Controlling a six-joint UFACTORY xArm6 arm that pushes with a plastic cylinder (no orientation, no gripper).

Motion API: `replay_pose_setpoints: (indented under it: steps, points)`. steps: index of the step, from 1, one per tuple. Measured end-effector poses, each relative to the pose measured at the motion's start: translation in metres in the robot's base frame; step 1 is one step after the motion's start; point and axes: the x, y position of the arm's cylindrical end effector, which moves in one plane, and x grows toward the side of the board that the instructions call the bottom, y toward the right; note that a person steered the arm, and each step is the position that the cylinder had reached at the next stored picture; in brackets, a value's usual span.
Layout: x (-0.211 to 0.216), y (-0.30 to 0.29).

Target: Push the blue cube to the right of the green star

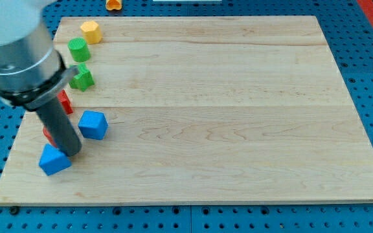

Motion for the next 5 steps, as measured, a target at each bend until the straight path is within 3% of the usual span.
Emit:
replay_pose_setpoints:
  steps: [1, 2, 3, 4, 5]
  points:
    - [0.001, 0.039]
    - [-0.024, 0.077]
    - [-0.036, 0.038]
    - [0.004, 0.049]
    - [-0.011, 0.025]
